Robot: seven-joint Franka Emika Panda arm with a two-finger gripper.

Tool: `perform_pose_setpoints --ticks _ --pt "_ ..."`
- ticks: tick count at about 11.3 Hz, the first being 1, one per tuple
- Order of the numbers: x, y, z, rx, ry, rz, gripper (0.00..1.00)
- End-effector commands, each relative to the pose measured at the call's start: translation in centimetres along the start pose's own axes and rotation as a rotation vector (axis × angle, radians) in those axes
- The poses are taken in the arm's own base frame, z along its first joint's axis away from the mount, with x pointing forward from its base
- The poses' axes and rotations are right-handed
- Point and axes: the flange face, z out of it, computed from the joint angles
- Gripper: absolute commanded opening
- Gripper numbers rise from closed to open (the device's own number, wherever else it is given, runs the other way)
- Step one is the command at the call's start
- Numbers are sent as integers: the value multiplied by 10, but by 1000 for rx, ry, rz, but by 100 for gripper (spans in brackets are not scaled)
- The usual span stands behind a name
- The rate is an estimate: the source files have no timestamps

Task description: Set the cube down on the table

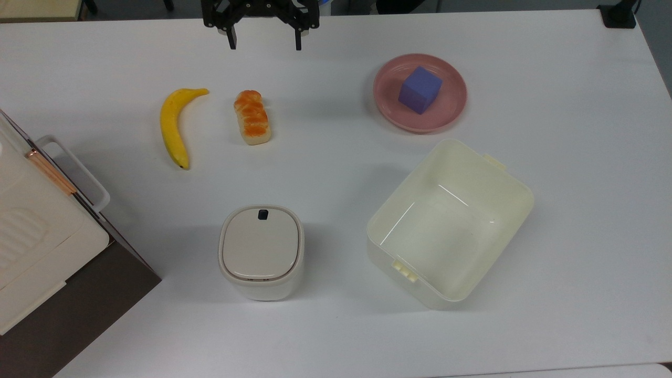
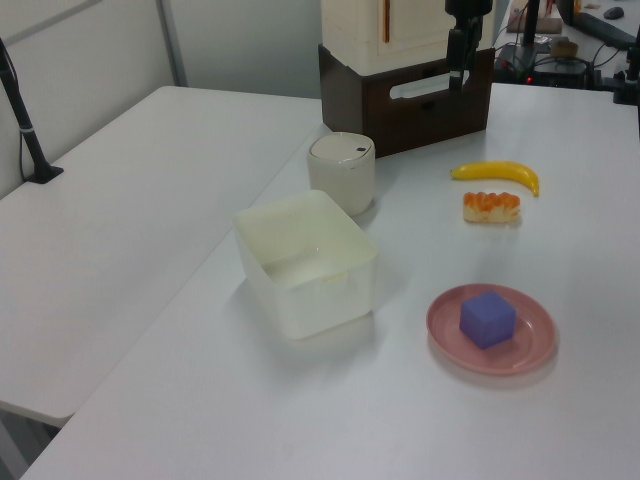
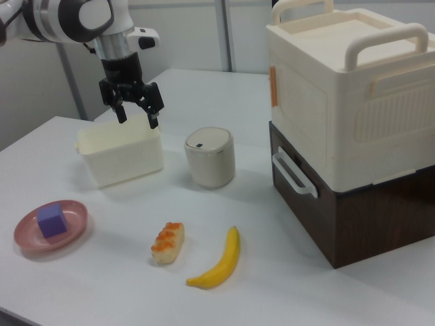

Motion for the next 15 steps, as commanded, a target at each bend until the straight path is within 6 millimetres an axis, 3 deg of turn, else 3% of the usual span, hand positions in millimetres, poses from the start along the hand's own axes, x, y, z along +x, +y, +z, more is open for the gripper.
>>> perform_pose_setpoints --ticks 1,10,11,15 --pt "-4 -3 0 5 -14 -23 100" --pt "-4 -8 -1 17 -11 -36 100" --pt "-3 -21 0 18 -12 -59 100" --pt "-5 -102 12 22 -24 -200 100"
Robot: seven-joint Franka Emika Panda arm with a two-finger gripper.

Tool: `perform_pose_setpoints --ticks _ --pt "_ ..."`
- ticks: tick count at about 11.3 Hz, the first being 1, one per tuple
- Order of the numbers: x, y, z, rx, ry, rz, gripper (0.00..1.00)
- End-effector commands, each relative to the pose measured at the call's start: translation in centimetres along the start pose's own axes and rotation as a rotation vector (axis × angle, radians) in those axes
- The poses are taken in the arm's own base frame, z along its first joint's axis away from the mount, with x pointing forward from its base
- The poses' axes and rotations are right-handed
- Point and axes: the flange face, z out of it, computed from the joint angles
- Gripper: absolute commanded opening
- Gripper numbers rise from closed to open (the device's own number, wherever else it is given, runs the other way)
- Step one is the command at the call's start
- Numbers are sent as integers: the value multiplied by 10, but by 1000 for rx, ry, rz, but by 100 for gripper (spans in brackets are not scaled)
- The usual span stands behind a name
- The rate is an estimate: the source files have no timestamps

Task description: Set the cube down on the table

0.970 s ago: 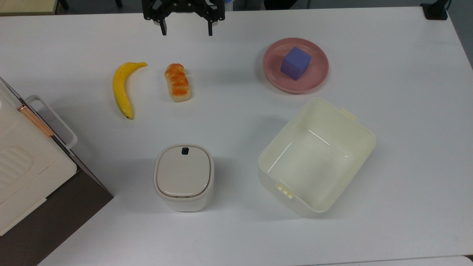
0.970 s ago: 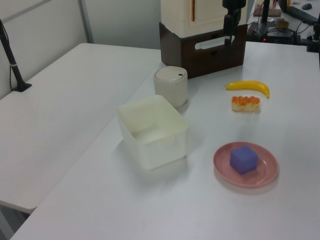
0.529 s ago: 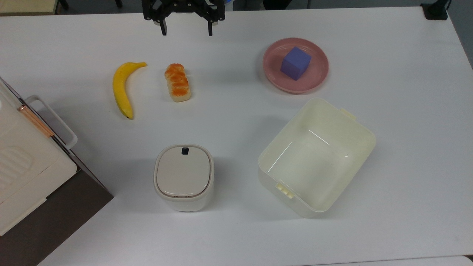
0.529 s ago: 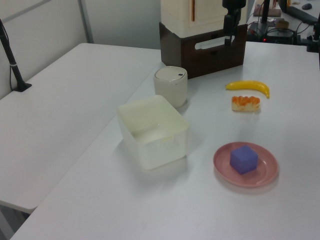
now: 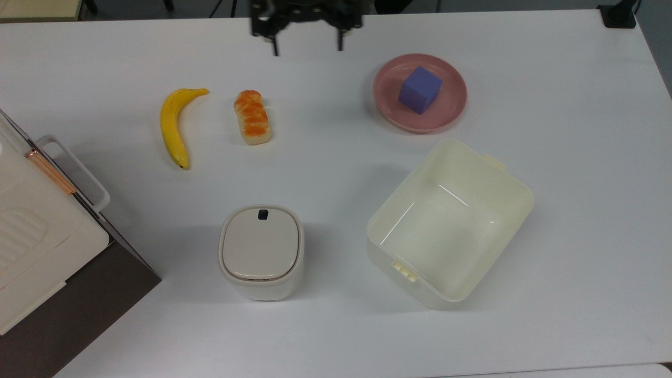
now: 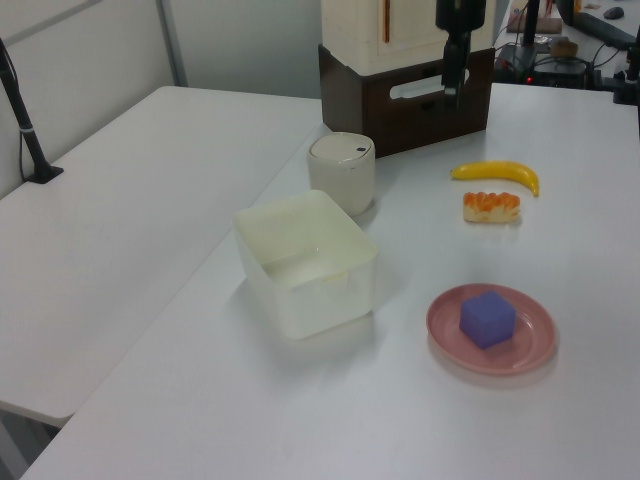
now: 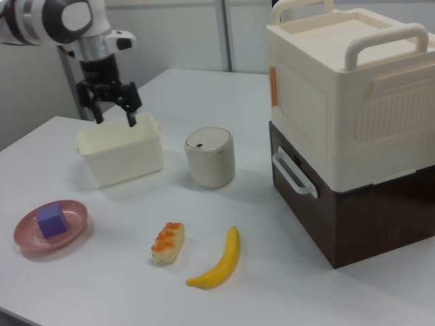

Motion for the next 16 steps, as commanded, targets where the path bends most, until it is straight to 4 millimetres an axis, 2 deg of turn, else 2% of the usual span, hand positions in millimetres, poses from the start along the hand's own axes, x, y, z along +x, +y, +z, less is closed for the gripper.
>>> perform_pose_setpoints --ticks 1,4,6,8,9,13,14,16 --pt "-3 -60 7 21 -18 -130 100" --pt "-21 -108 34 52 -81 -309 100" --pt "-32 -141 68 57 -141 -419 100" --pt "-42 -155 99 63 -202 -531 100" --pt "-50 -175 116 60 -209 -570 100" --pt "-77 -230 185 11 -224 -676 100" --pt "-79 -242 205 -14 -245 -695 100" --pt "-77 -254 231 -49 -250 -678 100"
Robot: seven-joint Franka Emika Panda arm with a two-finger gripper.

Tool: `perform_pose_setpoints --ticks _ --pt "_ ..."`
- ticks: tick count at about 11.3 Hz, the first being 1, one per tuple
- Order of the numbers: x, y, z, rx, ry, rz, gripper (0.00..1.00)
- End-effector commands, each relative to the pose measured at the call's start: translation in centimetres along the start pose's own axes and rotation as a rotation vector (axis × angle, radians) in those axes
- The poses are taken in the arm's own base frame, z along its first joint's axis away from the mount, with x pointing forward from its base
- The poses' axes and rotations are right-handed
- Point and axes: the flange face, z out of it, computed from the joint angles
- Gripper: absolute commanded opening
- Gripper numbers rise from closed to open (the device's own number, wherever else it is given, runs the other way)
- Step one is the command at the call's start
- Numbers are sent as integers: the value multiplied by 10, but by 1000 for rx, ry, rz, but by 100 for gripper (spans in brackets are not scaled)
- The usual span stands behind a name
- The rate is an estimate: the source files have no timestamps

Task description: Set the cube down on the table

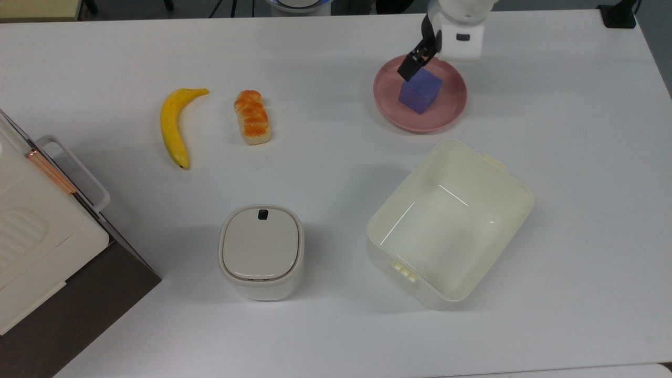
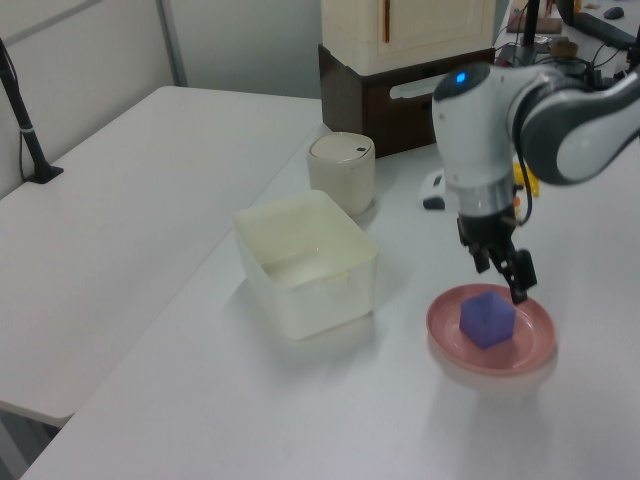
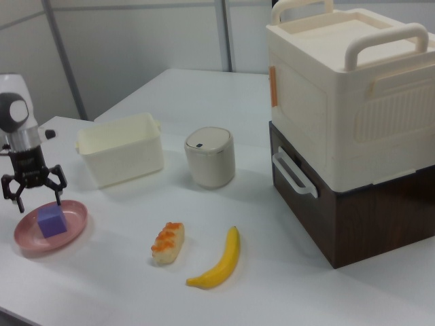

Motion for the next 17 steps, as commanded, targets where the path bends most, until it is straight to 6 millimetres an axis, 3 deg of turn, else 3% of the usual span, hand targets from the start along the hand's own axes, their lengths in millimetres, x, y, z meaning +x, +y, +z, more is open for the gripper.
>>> perform_pose_setpoints --ticks 1,5,6,8,10,12,14,15,16,17 --pt "17 -3 30 -58 -8 30 93" --pt "15 6 28 -70 -13 47 25" --pt "13 8 25 -69 -13 52 19" --pt "-2 32 7 -50 -34 92 19" --pt "-19 82 -14 -34 -8 172 19" --pt "-45 148 -25 -22 30 257 27" --pt "-78 216 -29 -14 66 353 63" --pt "-93 239 -31 -13 81 396 88" --pt "-102 250 -32 -12 93 421 100" --pt "-107 257 -38 -15 102 440 100"
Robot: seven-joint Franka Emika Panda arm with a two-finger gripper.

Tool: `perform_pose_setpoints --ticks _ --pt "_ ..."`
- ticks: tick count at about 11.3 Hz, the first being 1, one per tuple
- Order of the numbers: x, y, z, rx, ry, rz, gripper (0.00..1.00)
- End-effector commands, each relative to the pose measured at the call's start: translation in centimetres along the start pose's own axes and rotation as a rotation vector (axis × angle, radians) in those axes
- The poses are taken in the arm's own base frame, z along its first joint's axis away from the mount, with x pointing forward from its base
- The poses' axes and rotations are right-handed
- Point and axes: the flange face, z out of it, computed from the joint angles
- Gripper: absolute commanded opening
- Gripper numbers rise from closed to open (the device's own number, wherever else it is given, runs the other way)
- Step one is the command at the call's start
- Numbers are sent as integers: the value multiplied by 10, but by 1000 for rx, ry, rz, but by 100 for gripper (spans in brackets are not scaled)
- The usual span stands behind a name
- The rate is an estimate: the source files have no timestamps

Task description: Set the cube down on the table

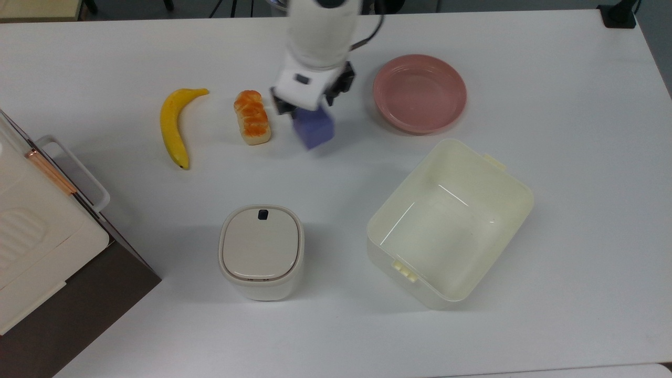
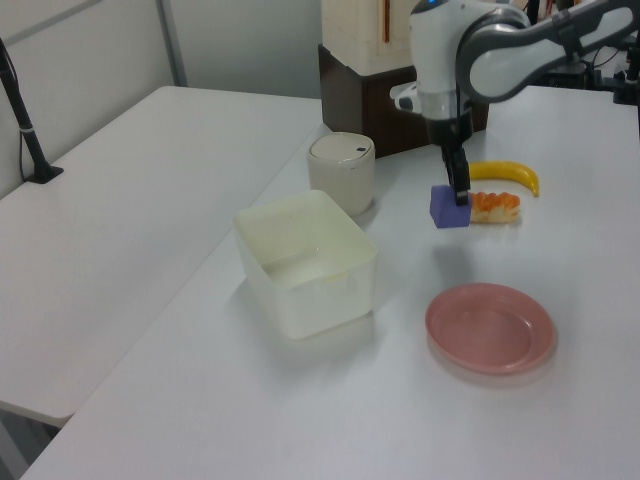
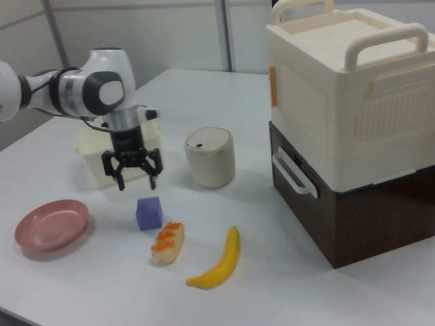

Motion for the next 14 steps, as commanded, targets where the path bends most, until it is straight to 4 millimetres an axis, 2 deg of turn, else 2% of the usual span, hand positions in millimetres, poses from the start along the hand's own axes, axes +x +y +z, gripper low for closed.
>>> perform_pose_setpoints --ticks 1,2,5,6,10,12,14 --pt "-3 22 -15 -9 29 45 100" --pt "-6 24 -26 -8 37 69 100" --pt "-17 37 -81 -8 77 286 100" --pt "-24 50 -98 -6 107 360 100" --pt "-73 94 -155 30 229 506 100" --pt "-87 103 -166 51 257 522 100" --pt "-93 91 -173 55 242 505 100"
